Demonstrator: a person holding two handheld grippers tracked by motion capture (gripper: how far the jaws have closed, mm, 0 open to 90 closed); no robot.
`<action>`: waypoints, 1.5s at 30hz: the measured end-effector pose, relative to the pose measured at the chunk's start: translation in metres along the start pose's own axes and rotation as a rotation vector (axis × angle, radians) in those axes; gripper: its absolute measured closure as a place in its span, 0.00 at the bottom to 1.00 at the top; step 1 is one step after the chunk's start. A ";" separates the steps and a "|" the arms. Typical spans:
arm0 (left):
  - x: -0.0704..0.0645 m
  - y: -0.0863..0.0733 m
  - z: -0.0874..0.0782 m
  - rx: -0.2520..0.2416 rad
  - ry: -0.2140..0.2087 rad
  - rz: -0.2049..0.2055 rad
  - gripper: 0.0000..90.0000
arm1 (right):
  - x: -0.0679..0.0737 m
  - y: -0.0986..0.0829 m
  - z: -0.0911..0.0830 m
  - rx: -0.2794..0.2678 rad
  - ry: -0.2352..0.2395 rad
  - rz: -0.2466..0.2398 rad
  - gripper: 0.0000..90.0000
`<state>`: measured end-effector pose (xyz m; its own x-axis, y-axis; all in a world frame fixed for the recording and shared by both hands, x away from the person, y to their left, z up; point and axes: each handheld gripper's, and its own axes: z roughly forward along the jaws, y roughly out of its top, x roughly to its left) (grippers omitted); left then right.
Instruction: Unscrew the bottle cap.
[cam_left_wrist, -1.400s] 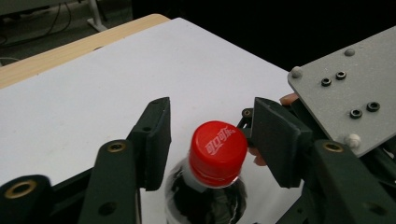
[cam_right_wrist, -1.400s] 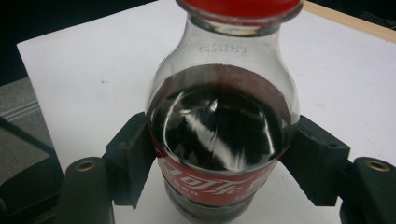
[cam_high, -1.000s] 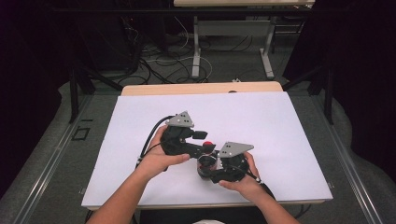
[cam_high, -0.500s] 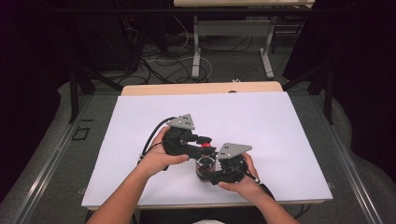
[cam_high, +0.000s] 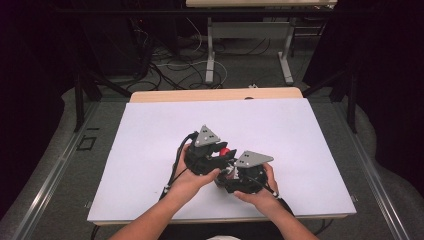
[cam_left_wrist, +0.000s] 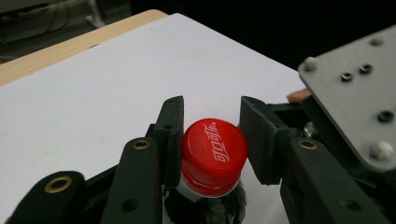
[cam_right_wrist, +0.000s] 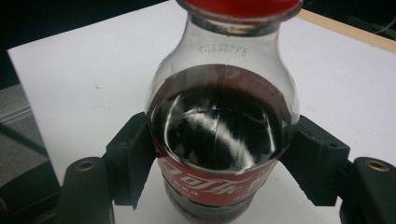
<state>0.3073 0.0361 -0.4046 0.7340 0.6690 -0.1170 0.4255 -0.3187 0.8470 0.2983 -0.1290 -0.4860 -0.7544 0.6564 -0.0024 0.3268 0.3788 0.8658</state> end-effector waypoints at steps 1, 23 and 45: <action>0.000 0.000 0.001 -0.007 0.005 -0.015 0.69 | 0.000 0.000 0.000 0.000 0.000 0.000 0.34; 0.036 0.010 -0.014 0.106 -0.296 0.156 0.52 | 0.001 0.002 -0.001 -0.009 0.087 -0.004 0.34; 0.006 0.003 -0.004 0.062 -0.071 0.099 0.68 | 0.003 0.000 0.001 0.004 0.054 -0.016 0.34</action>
<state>0.3112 0.0423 -0.4001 0.8087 0.5838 -0.0722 0.3793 -0.4236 0.8226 0.2970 -0.1267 -0.4861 -0.7895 0.6137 0.0107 0.3163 0.3918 0.8640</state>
